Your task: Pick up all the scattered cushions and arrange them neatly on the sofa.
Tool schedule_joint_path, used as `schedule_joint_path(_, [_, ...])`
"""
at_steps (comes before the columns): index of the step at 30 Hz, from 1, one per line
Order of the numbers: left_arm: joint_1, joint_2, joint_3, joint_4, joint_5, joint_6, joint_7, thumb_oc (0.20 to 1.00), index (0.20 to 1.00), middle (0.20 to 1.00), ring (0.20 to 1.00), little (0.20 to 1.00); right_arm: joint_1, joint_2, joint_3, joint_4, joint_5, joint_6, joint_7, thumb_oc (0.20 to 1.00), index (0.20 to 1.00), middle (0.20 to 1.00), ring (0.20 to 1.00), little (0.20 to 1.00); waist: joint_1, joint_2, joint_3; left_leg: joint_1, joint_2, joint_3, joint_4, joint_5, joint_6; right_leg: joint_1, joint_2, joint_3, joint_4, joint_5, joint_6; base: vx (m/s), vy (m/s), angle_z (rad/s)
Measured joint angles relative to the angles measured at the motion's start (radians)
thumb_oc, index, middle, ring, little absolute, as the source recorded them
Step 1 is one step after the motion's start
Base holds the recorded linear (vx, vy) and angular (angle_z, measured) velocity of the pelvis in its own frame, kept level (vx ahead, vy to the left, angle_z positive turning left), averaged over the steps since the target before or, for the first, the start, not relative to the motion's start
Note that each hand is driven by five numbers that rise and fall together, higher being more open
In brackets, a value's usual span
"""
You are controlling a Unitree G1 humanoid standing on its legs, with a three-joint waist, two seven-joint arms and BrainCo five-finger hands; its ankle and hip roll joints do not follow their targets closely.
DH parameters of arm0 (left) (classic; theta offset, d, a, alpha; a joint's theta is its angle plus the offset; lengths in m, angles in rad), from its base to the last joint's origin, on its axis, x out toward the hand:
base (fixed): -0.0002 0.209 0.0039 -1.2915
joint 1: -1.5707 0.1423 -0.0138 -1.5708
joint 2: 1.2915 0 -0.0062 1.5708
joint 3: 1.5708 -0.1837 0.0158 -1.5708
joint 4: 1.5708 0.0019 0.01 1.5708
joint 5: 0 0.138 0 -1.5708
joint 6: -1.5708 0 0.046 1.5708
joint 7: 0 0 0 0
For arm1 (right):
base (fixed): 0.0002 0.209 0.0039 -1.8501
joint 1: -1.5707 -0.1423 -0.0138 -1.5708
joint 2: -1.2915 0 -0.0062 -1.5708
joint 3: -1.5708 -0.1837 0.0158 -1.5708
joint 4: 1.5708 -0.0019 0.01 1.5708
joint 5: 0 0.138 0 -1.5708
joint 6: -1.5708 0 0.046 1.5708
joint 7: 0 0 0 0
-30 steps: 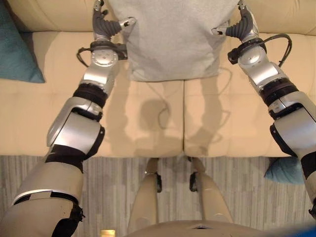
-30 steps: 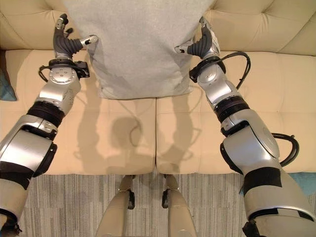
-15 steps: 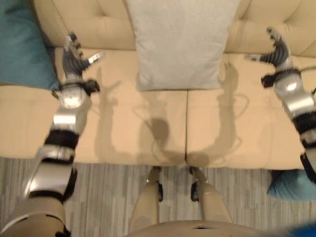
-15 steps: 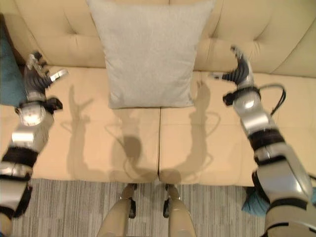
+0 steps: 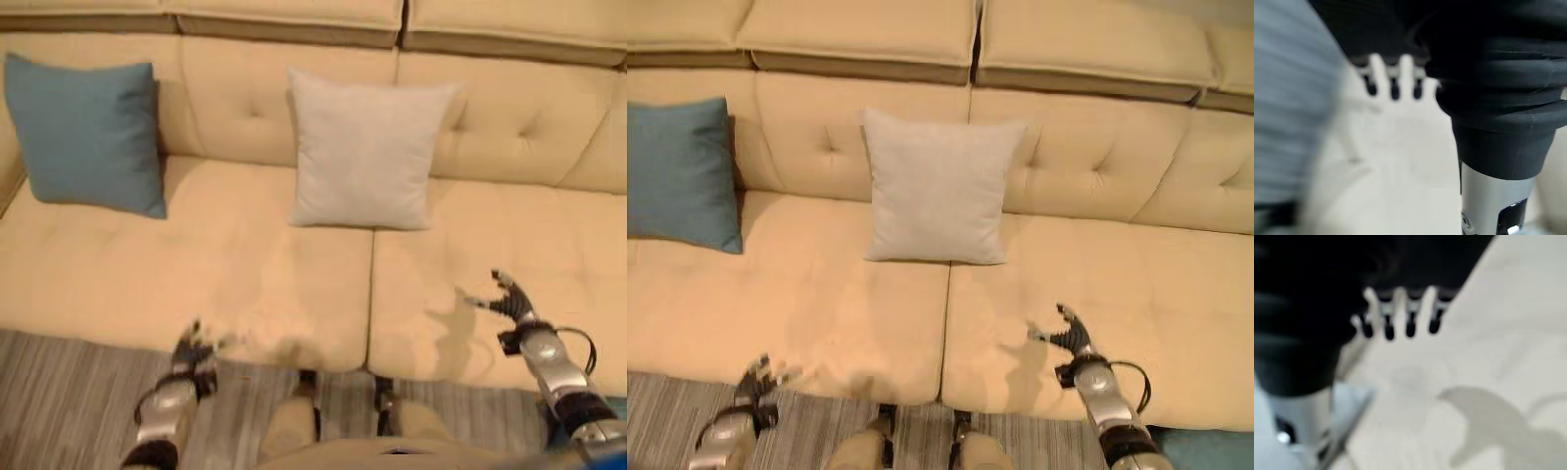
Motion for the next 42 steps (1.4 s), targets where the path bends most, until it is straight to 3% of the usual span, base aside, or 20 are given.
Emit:
schedule_joint_path(4, [-0.013,-0.054,-0.003,0.195,0.105,0.039,-0.033,1.000,1.000,1.000,1.000,1.000,0.014,0.016,0.053,0.159,-0.086,0.009,0.022,1.000,1.000,1.000,1.000,1.000,-0.011,0.001,-0.014,0.050,0.001,0.006,0.002,-0.003,0.006,0.046,0.000,0.002,0.000,-0.001,-0.001,-0.01,0.005,-0.04])
schedule_joint_path(8, [-0.017,-0.085,0.001,0.339,0.178,0.047,-0.033,1.000,1.000,1.000,1.000,1.000,0.027,0.073,0.041,0.388,-0.115,0.019,0.022,1.000,1.000,1.000,1.000,1.000,-0.007,-0.005,-0.102,0.115,0.011,0.030,-0.001,-0.021,0.022,0.101,0.009,0.019,-0.001,-0.019,-0.009,0.00,-0.020,-0.14])
schedule_joint_path(11, [-0.004,-0.083,-0.001,0.343,0.218,0.059,-0.029,1.000,1.000,1.000,1.000,1.000,0.089,0.085,0.032,0.456,-0.114,0.031,0.022,1.000,1.000,1.000,1.000,1.000,-0.011,-0.003,-0.139,0.151,0.021,0.031,-0.002,-0.040,0.020,0.136,0.019,0.027,0.000,-0.029,-0.020,-0.02,-0.071,-0.09])
schedule_joint_path(18, [-0.023,-0.086,-0.035,0.352,0.232,0.061,-0.030,1.000,1.000,1.000,1.000,1.000,0.138,0.092,-0.001,0.518,-0.109,0.046,0.024,1.000,1.000,1.000,1.000,1.000,-0.021,0.005,-0.126,0.143,0.034,0.013,0.052,-0.036,0.009,0.158,0.042,0.017,0.004,-0.032,-0.036,-0.12,-0.014,0.06])
schedule_joint_path(20, [-0.039,-0.088,-0.045,0.351,0.232,0.061,-0.029,1.000,1.000,1.000,1.000,1.000,0.125,0.092,0.002,0.520,-0.109,0.052,0.023,1.000,1.000,1.000,1.000,1.000,-0.018,-0.009,-0.112,0.131,0.021,-0.020,0.094,-0.050,-0.009,0.149,0.033,0.027,-0.001,-0.031,-0.063,-0.14,0.088,-0.13])
schedule_joint_path(22, [-0.051,-0.109,-0.046,0.353,0.230,0.060,-0.030,1.000,1.000,1.000,1.000,1.000,0.098,0.080,0.006,0.518,-0.110,0.053,0.021,1.000,1.000,1.000,1.000,1.000,-0.019,-0.006,-0.099,0.133,0.000,-0.077,0.132,-0.077,-0.028,0.146,0.013,0.045,-0.001,-0.016,-0.064,-0.16,0.124,-0.40])
schedule_joint_path(24, [-0.056,-0.131,-0.048,0.354,0.230,0.060,-0.032,1.000,1.000,1.000,1.000,1.000,0.066,0.080,0.022,0.514,-0.110,0.051,0.021,1.000,1.000,1.000,1.000,1.000,-0.018,-0.008,-0.100,0.143,-0.037,-0.111,0.165,-0.118,-0.008,0.120,-0.013,0.086,0.002,-0.001,-0.049,-0.17,0.186,-0.54])
schedule_joint_path(25, [-0.079,-0.143,-0.052,0.353,0.229,0.061,-0.030,1.000,1.000,1.000,1.000,1.000,0.056,0.084,0.023,0.515,-0.111,0.054,0.021,1.000,1.000,1.000,1.000,1.000,-0.037,0.006,-0.098,0.143,-0.045,-0.115,0.149,-0.146,0.013,0.101,-0.014,0.098,0.008,0.033,-0.035,-0.15,0.170,-0.41])
schedule_joint_path(26, [-0.085,-0.144,-0.060,0.356,0.229,0.060,-0.029,1.000,1.000,1.000,1.000,1.000,0.038,0.094,0.021,0.521,-0.111,0.062,0.022,1.000,1.000,1.000,1.000,1.000,-0.038,0.005,-0.095,0.150,-0.046,-0.107,0.109,-0.136,0.041,0.083,-0.014,0.110,0.013,0.032,-0.024,-0.14,0.157,-0.63])
schedule_joint_path(28, [-0.115,-0.135,-0.085,0.362,0.229,0.060,-0.031,1.000,1.000,1.000,1.000,1.000,0.018,0.129,0.022,0.519,-0.111,0.069,0.025,1.000,1.000,1.000,1.000,1.000,-0.042,-0.029,-0.078,0.190,-0.073,-0.058,0.042,-0.099,0.063,0.059,-0.038,0.165,0.015,0.049,0.011,-0.25,0.217,-0.83])
schedule_joint_path(30, [-0.131,-0.125,-0.095,0.360,0.230,0.058,-0.032,1.000,1.000,1.000,1.000,1.000,-0.018,0.161,0.023,0.531,-0.111,0.074,0.021,1.000,1.000,1.000,1.000,1.000,-0.019,-0.077,-0.062,0.168,-0.139,-0.052,0.074,-0.117,0.098,-0.027,-0.051,0.254,0.014,0.156,0.077,-0.31,0.203,-1.50])
schedule_joint_path(31, [-0.135,-0.123,-0.090,0.368,0.230,0.061,-0.032,1.000,1.000,1.000,1.000,1.000,-0.040,0.168,0.029,0.531,-0.112,0.071,0.023,1.000,1.000,1.000,1.000,1.000,-0.014,-0.082,-0.055,0.155,-0.139,-0.038,0.083,-0.113,0.121,-0.035,-0.057,0.257,0.005,0.180,0.092,-0.21,0.104,-1.90])
schedule_joint_path(32, [-0.164,-0.130,-0.082,0.370,0.232,0.071,-0.033,1.000,1.000,1.000,1.000,1.000,-0.082,0.179,0.027,0.515,-0.112,0.070,0.024,1.000,1.000,1.000,1.000,1.000,-0.034,-0.072,0.001,0.110,-0.142,0.038,0.139,-0.137,0.166,-0.068,-0.063,0.230,0.009,0.247,0.127,-0.23,0.090,-1.27])
schedule_joint_path(33, [-0.171,-0.136,-0.082,0.367,0.232,0.067,-0.034,1.000,1.000,1.000,1.000,1.000,-0.058,0.180,0.027,0.518,-0.112,0.082,0.028,1.000,1.000,1.000,1.000,1.000,-0.026,-0.055,0.008,0.135,-0.140,0.037,0.110,-0.129,0.163,-0.065,-0.064,0.168,0.031,0.197,0.141,-0.15,0.065,-1.03])
schedule_joint_path(34, [-0.173,-0.137,-0.082,0.366,0.232,0.061,-0.034,1.000,1.000,1.000,1.000,1.000,-0.043,0.180,0.027,0.519,-0.112,0.089,0.031,1.000,1.000,1.000,1.000,1.000,-0.023,-0.042,0.005,0.141,-0.139,0.035,0.097,-0.126,0.163,-0.058,-0.063,0.145,0.043,0.166,0.127,-0.23,0.096,-0.54])
schedule_joint_path(35, [-0.177,-0.132,-0.088,0.363,0.232,0.058,-0.034,1.000,1.000,1.000,1.000,1.000,-0.026,0.179,0.026,0.530,-0.113,0.087,0.030,1.000,1.000,1.000,1.000,1.000,-0.014,-0.014,0.008,0.137,-0.124,0.062,0.092,-0.105,0.192,-0.064,-0.074,0.037,0.158,0.094,0.103,-0.13,0.032,-0.55])
schedule_joint_path(36, [-0.177,-0.127,-0.084,0.363,0.232,0.058,-0.034,1.000,1.000,1.000,1.000,1.000,-0.023,0.179,0.026,0.544,-0.113,0.087,0.032,1.000,1.000,1.000,1.000,1.000,-0.005,-0.006,0.010,0.138,-0.113,0.078,0.081,-0.104,0.191,-0.069,-0.071,-0.001,0.260,0.028,0.075,-0.17,0.021,-0.50])
schedule_joint_path(38, [-0.165,-0.111,-0.083,0.363,0.232,0.062,-0.037,1.000,1.000,1.000,1.000,1.000,-0.015,0.179,0.024,0.549,-0.112,0.087,0.033,1.000,1.000,1.000,1.000,1.000,-0.012,0.020,0.009,0.139,-0.083,0.097,0.063,-0.071,0.186,-0.063,-0.044,0.008,0.439,-0.111,0.057,-0.12,-0.036,-0.36])
schedule_joint_path(40, [-0.136,-0.096,-0.083,0.366,0.232,0.064,-0.043,1.000,1.000,1.000,1.000,1.000,-0.008,0.183,0.024,0.550,-0.112,0.086,0.032,1.000,1.000,1.000,1.000,1.000,0.002,0.004,-0.009,0.142,-0.073,0.148,0.043,-0.053,0.189,-0.034,-0.040,-0.001,0.468,-0.180,0.051,-0.12,-0.057,-0.55])
schedule_joint_path(42, [-0.100,-0.083,-0.084,0.369,0.233,0.074,-0.045,1.000,1.000,1.000,1.000,1.000,-0.004,0.195,0.026,0.557,-0.112,0.085,0.032,1.000,1.000,1.000,1.000,1.000,0.047,-0.018,-0.027,0.144,-0.062,0.199,0.031,-0.050,0.183,0.018,-0.055,-0.061,0.452,-0.236,0.036,-0.08,-0.096,-0.85])
